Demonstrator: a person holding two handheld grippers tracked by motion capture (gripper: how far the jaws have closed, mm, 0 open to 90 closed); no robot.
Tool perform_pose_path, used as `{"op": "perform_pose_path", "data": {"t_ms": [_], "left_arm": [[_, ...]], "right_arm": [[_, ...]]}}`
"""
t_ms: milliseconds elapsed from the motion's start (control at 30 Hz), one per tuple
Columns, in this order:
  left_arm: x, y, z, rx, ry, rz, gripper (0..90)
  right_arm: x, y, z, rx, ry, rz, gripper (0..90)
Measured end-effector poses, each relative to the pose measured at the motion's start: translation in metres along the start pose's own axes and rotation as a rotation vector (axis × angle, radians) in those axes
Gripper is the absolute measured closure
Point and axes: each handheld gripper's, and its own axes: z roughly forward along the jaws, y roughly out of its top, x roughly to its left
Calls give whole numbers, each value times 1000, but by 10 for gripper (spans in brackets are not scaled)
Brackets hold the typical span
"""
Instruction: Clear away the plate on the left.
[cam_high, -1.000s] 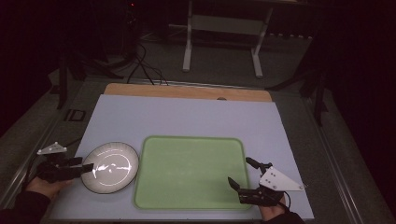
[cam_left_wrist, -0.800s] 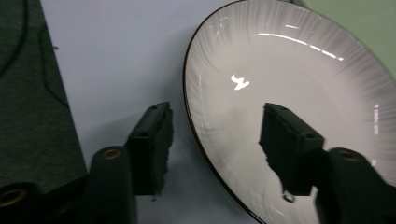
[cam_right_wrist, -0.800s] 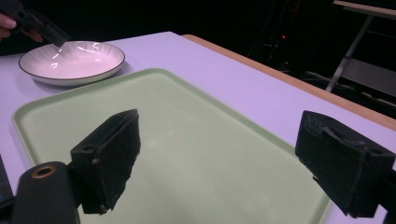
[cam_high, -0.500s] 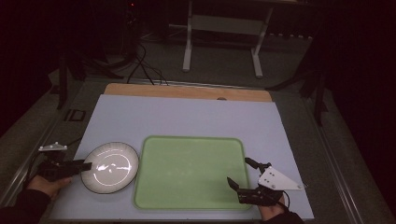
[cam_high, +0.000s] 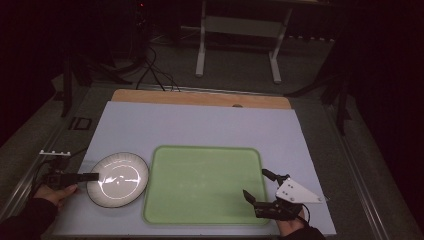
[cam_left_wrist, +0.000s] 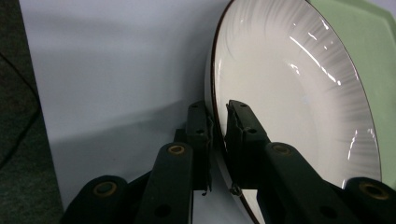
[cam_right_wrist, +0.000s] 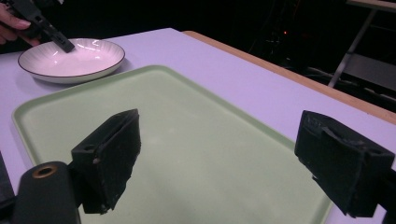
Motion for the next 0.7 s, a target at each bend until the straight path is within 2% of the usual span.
{"op": "perform_pose_path", "data": {"t_ms": [267,433,500,700], "left_arm": [[-2,3,-1,7,12,-43,816],[-3,4,-1,-7,22,-81,834],[-4,5,-1,-16,25,-71,836],[-5,8,0,-13,25,-79,841]], "right_arm": [[-1,0,0,-4,-1,10,143],[-2,-1,0,-4,-3,13,143],[-2,-1,0,-4,-5,17,143],[-3,-1,0,-6,-8,19,143]]}}
